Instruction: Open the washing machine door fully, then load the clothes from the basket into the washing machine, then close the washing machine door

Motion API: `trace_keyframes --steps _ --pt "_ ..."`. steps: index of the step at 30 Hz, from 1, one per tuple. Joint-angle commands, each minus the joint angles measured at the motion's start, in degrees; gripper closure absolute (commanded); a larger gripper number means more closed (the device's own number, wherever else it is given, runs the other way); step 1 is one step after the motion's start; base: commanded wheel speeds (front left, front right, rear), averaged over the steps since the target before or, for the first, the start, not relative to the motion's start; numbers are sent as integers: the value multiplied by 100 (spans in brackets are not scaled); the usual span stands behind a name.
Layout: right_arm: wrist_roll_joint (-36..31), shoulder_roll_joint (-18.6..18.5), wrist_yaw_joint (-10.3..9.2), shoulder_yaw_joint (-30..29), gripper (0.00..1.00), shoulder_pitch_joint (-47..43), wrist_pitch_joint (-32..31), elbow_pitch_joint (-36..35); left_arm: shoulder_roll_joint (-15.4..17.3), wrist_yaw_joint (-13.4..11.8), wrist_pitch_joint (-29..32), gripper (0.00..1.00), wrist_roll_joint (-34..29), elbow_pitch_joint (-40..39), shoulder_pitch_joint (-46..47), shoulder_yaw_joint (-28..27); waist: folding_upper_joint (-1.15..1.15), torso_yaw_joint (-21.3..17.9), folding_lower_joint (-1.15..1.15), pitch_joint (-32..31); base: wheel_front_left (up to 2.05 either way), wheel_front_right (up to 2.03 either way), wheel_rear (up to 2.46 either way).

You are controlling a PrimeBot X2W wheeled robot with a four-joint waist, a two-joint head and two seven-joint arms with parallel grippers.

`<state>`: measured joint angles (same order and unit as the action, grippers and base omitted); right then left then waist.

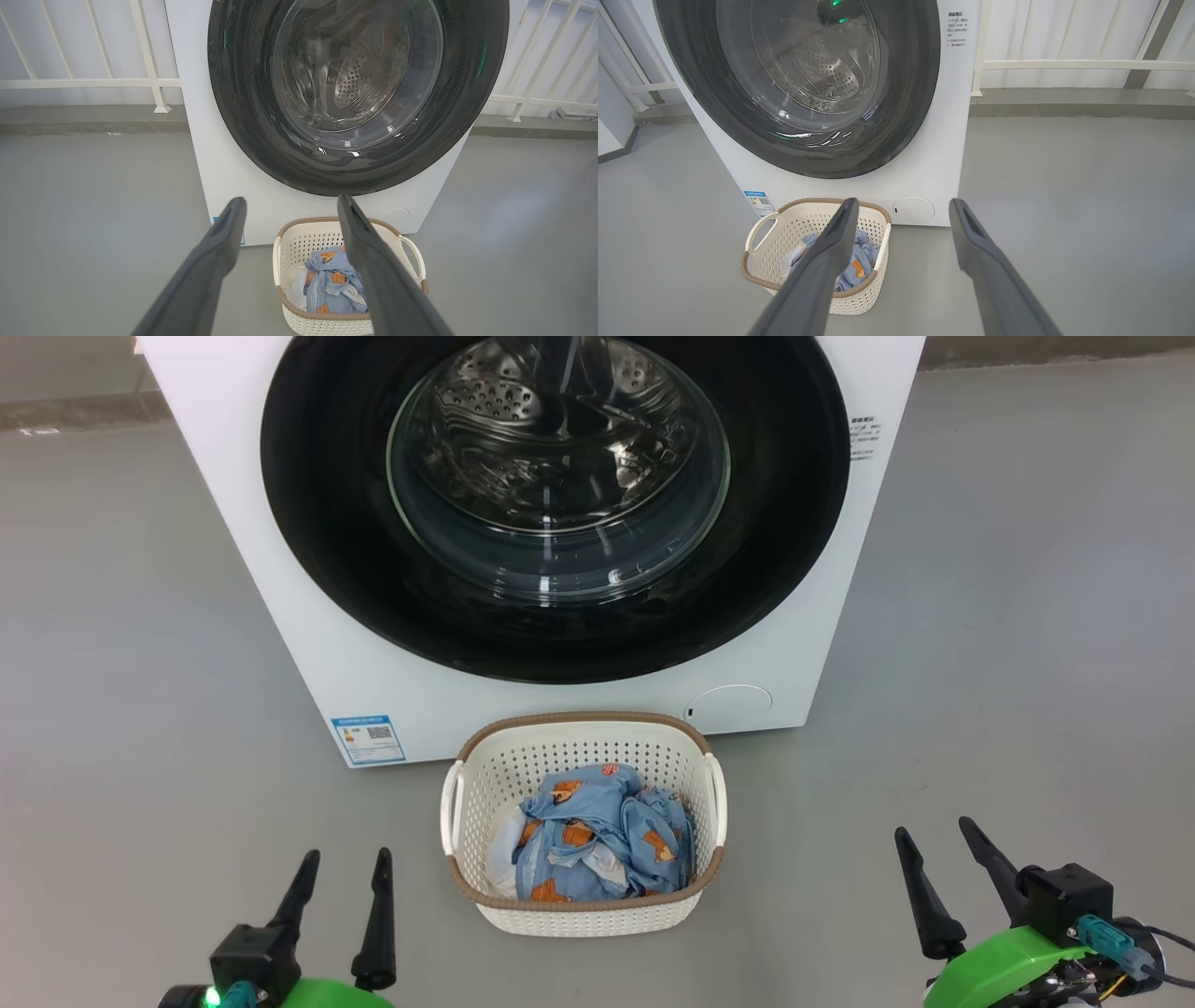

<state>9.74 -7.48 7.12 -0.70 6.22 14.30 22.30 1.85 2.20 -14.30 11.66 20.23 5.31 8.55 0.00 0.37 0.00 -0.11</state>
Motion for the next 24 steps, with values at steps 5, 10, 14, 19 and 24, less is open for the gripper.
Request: trace_keyframes --steps 5,10,14,19,24 --pt "42 -52 36 133 0 260 70 -129 103 3 -70 0 -27 -58 274 -160 0 -10 0 -3 0 0 0" --pt "56 -49 36 127 0 264 70 -133 103 24 -70 0 -52 -49 285 -147 0 -20 0 -1 28 28 -57" --pt "67 -54 36 120 0 270 70 -129 103 29 -70 0 -76 -32 292 -146 0 -28 0 -1 57 57 -115" --pt "81 -51 36 119 0 275 70 -125 103 25 -70 0 -93 -37 294 -151 0 -38 0 -2 93 93 -186" --pt "95 -46 36 117 0 287 70 -121 103 25 -70 0 -99 -49 303 -152 0 -46 0 10 122 122 -244"
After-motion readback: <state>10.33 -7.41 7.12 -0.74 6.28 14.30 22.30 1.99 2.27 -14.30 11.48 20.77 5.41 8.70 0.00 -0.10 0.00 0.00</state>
